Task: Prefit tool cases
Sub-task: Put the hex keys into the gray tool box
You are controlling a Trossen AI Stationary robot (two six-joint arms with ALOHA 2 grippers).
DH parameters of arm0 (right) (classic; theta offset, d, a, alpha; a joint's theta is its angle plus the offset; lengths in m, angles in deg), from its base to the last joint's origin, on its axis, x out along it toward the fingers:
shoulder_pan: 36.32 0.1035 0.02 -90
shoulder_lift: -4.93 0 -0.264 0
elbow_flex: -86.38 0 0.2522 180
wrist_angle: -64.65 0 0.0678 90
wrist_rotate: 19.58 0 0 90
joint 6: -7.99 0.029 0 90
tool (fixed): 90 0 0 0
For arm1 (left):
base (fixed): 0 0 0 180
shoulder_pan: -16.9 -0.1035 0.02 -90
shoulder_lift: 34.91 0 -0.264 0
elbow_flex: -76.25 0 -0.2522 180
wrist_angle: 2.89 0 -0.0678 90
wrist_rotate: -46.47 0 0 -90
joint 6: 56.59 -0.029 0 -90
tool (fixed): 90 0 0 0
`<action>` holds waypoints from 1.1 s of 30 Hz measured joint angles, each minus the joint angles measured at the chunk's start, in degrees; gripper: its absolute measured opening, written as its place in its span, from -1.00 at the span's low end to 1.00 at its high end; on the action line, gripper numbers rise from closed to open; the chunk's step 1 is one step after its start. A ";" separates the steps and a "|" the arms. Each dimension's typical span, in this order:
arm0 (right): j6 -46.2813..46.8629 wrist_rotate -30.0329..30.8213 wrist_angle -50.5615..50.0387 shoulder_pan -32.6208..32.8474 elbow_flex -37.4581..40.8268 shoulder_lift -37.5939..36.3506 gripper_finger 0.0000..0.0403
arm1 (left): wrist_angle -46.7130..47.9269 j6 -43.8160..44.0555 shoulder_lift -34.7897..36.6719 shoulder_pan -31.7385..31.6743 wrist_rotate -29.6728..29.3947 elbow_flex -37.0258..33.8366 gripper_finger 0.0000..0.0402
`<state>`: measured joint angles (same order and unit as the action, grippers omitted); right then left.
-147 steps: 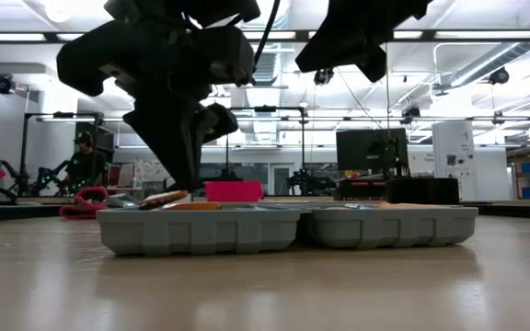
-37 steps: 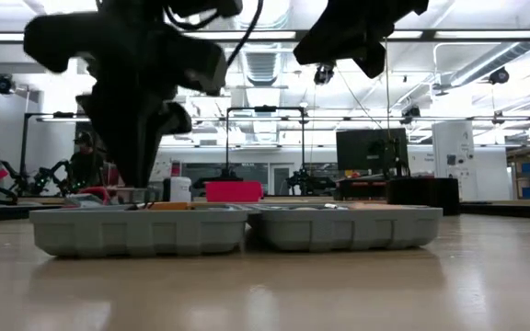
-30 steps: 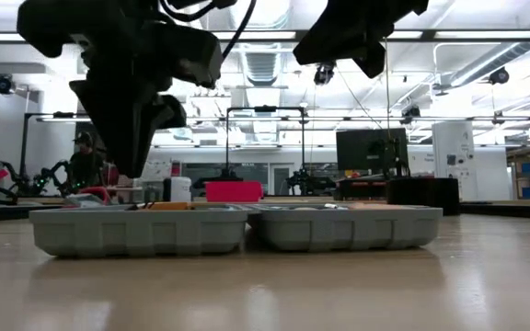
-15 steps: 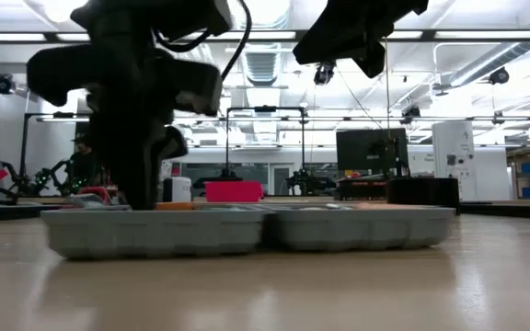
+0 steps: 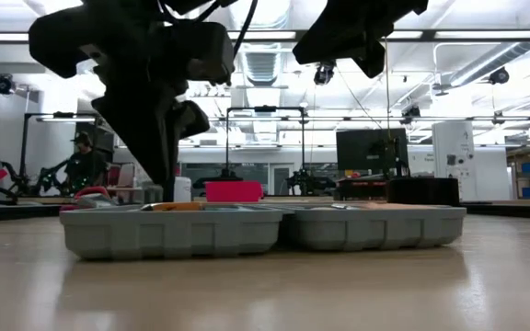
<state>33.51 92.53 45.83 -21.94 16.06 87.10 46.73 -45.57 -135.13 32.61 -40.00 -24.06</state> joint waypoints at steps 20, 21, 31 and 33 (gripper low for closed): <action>0.44 -0.01 0.04 0.02 0.00 0.00 -0.84 | -6.70 -1.33 -2.59 2.01 1.00 -0.98 -0.79; 0.44 -0.01 0.04 0.02 0.00 0.00 -0.84 | -6.79 -1.33 -2.97 2.01 1.03 -0.98 -0.79; 0.44 -0.02 0.03 0.00 0.00 0.00 -0.84 | -5.60 -1.51 -3.78 2.25 6.34 -0.98 -0.79; 0.44 -0.02 0.02 0.00 0.00 0.00 -0.84 | -4.28 -1.51 -3.78 2.25 8.21 -0.98 -0.79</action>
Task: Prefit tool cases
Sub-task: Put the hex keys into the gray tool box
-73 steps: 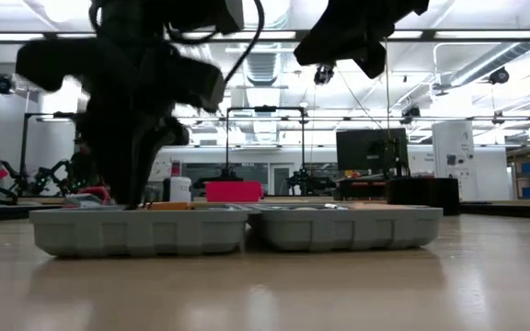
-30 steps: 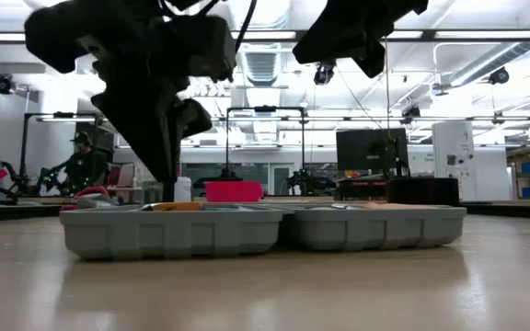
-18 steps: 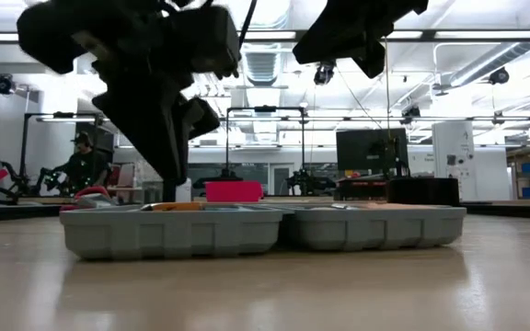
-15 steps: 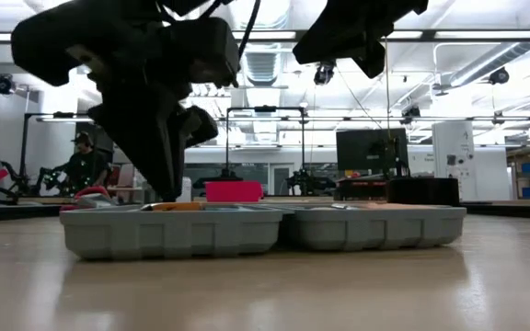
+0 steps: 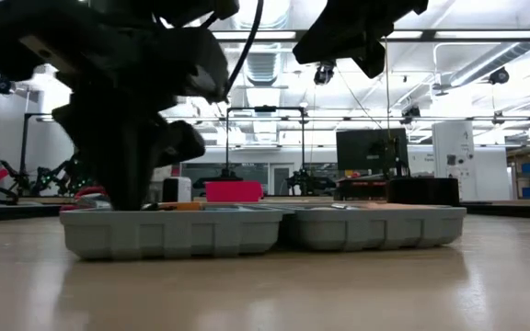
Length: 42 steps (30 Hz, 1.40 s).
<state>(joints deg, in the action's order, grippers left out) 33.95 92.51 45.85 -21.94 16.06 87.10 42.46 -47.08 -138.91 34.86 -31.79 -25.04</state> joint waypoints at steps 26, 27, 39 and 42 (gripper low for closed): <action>0.13 0.00 0.02 0.00 0.00 0.00 -0.84 | 11.35 18.81 0.33 0.07 -7.31 6.16 -0.51; 0.12 0.00 0.02 0.00 0.00 0.00 -0.84 | 11.35 19.95 0.33 0.07 -7.31 6.19 -0.44; -0.83 0.00 -0.19 0.00 0.00 0.00 -0.84 | 10.88 19.47 0.31 0.28 -11.69 5.76 -0.12; -0.46 0.00 -0.21 0.00 0.00 0.00 -0.84 | 7.80 18.39 0.27 0.44 -12.50 3.01 -0.15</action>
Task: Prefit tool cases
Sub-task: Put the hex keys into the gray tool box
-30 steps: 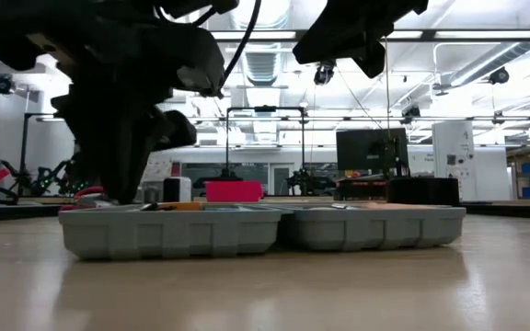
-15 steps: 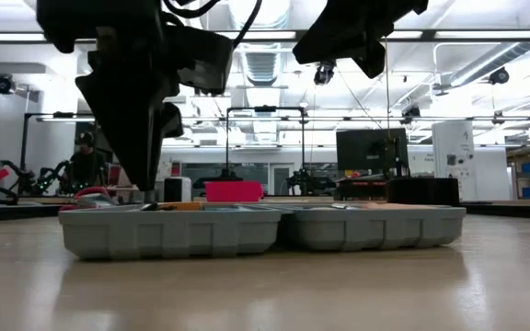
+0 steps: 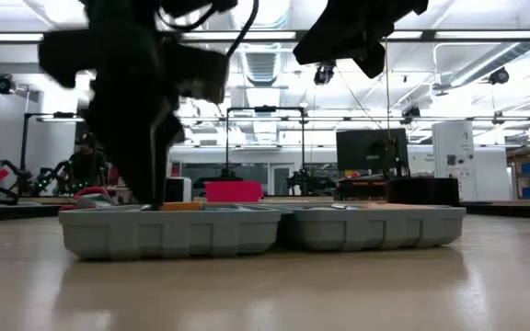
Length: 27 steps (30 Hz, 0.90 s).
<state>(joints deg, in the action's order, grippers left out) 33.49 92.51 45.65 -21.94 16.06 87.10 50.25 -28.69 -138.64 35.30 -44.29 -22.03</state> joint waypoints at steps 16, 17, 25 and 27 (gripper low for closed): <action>0.46 0.22 0.21 0.00 0.00 0.00 -0.84 | -2.02 0.53 2.02 -0.20 0.03 -3.63 -0.22; 0.46 0.22 0.19 0.00 0.00 0.00 -0.84 | -0.44 0.18 2.09 -0.20 -0.28 -2.34 -0.22; 0.46 0.02 0.15 0.02 0.00 0.00 -0.84 | 7.87 0.22 2.30 -0.07 -0.73 4.02 -0.21; 0.46 0.02 0.05 0.02 0.00 0.00 -0.84 | 8.32 0.24 2.30 0.02 -0.73 4.45 -0.19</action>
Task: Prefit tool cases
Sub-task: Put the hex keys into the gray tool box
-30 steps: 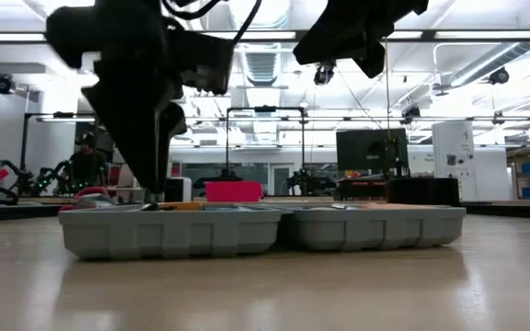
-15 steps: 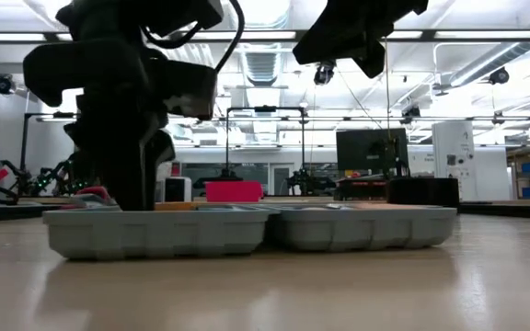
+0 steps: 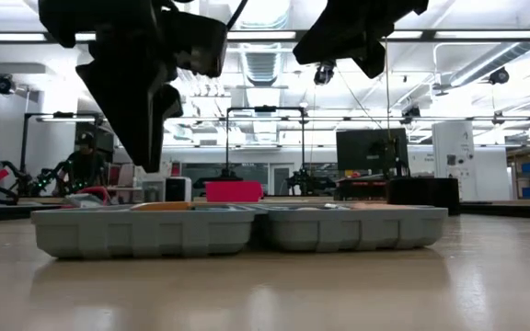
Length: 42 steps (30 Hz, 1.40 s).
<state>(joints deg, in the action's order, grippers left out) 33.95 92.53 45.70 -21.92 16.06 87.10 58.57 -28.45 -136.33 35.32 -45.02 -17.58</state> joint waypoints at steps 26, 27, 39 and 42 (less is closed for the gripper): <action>0.17 -0.04 0.80 0.00 -0.02 -0.02 -0.84 | -7.12 2.47 1.24 1.29 1.82 -7.28 -0.29; 0.13 -0.04 0.85 0.00 -0.02 -0.02 -0.84 | -6.40 2.47 1.25 1.31 1.85 -6.76 -0.29; -0.57 -0.04 0.72 0.00 -0.02 -0.63 -0.84 | 2.31 2.77 1.51 1.71 2.51 0.76 -0.37; -1.51 -0.02 0.49 -0.01 -0.02 -2.31 -0.84 | 2.08 2.70 1.30 1.95 2.80 0.23 -0.38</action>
<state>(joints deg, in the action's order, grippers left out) 32.43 92.51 46.19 -21.93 16.04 84.79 60.65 -25.75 -135.03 37.27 -42.23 -17.35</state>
